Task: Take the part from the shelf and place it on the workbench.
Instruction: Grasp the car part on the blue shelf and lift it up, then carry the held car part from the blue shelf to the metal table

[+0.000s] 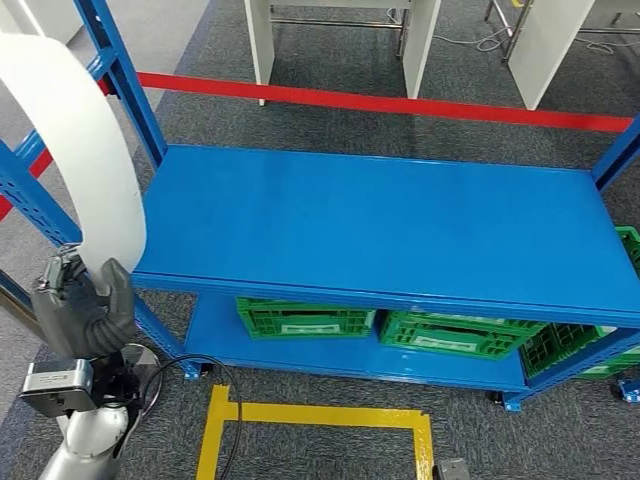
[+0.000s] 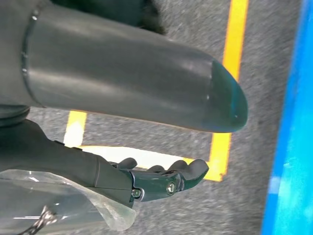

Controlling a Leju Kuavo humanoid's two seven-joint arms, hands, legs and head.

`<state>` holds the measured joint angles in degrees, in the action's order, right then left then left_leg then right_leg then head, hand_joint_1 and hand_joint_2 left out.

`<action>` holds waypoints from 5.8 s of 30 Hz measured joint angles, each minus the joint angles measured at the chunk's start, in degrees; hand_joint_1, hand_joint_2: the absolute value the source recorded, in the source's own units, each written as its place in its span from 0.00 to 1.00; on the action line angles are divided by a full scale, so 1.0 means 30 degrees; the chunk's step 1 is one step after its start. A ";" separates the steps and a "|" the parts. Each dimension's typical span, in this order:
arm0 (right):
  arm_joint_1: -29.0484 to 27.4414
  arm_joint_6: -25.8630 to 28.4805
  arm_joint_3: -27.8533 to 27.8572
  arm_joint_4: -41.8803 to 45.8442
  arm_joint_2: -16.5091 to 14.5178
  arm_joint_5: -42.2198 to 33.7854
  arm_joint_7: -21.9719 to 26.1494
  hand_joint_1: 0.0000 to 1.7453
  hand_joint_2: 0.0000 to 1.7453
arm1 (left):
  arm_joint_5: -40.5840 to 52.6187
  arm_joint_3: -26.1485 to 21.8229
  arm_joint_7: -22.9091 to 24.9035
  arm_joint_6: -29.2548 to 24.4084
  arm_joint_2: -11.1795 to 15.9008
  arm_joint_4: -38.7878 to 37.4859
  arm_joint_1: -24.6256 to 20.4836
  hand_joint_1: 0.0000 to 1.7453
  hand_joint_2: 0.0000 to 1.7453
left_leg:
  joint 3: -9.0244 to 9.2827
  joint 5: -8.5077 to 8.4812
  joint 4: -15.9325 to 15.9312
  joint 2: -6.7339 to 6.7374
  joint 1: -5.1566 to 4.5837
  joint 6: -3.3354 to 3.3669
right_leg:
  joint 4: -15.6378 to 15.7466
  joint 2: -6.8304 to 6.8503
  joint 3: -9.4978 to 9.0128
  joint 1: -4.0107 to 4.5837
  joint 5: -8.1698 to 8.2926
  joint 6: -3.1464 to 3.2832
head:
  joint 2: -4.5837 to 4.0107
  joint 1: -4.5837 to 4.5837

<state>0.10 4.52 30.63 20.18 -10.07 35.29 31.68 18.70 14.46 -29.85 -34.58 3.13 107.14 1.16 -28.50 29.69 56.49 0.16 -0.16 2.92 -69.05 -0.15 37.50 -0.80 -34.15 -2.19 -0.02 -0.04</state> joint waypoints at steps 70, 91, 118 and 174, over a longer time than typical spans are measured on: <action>-0.0264 0.2086 0.4166 -0.1473 -0.0250 0.3345 -0.7949 0.00 0.00 | 0.2333 -0.4255 -0.2016 -0.1501 -0.4329 0.1601 0.3716 1.00 1.00 | -0.2355 -0.1982 0.0500 0.0057 -0.0106 -0.0524 | 0.4277 0.0044 -0.4193 0.0097 0.0322 0.0170 | 0.0000 -0.0120; -0.0357 0.1080 0.5135 -0.1532 -0.0279 0.3749 -0.7645 0.00 0.00 | 0.2403 -0.4775 -0.2572 -0.1501 -0.4555 0.1780 0.3970 1.00 1.00 | 0.0547 -0.0049 -0.0527 0.0044 -0.0061 -0.0284 | 0.3165 0.0163 -0.0238 0.0070 0.2356 0.0006 | 0.0000 -0.0119; -0.0080 0.0836 0.5685 -0.1637 -0.0342 0.4051 -0.8060 0.00 0.00 | 0.2270 -0.5043 -0.2340 -0.1501 -0.4599 0.1792 0.4004 1.00 1.00 | 0.0863 0.0381 -0.0221 -0.0023 -0.0031 -0.0901 | 0.3996 0.0274 -0.1162 0.0226 0.2833 0.0534 | 0.0000 -0.0180; -0.0564 -0.2107 0.6799 -0.1641 -0.0614 0.4463 -0.7446 0.00 0.00 | 0.0962 -0.4182 -0.2005 -0.1501 -0.4085 0.1709 0.4208 1.00 1.00 | -0.3324 0.1136 0.5373 -0.0198 0.0246 -0.1526 | 0.3844 0.1004 -0.2454 -0.0108 0.1488 0.0683 | 0.0000 -0.0346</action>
<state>-1.59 -1.80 51.02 15.26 -11.91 48.68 9.34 21.58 1.92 -35.86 -39.08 -9.13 112.26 13.78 -38.47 33.10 72.60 -0.44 0.58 -1.66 -57.52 2.86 30.13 -1.13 -29.69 -0.14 -0.02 -1.08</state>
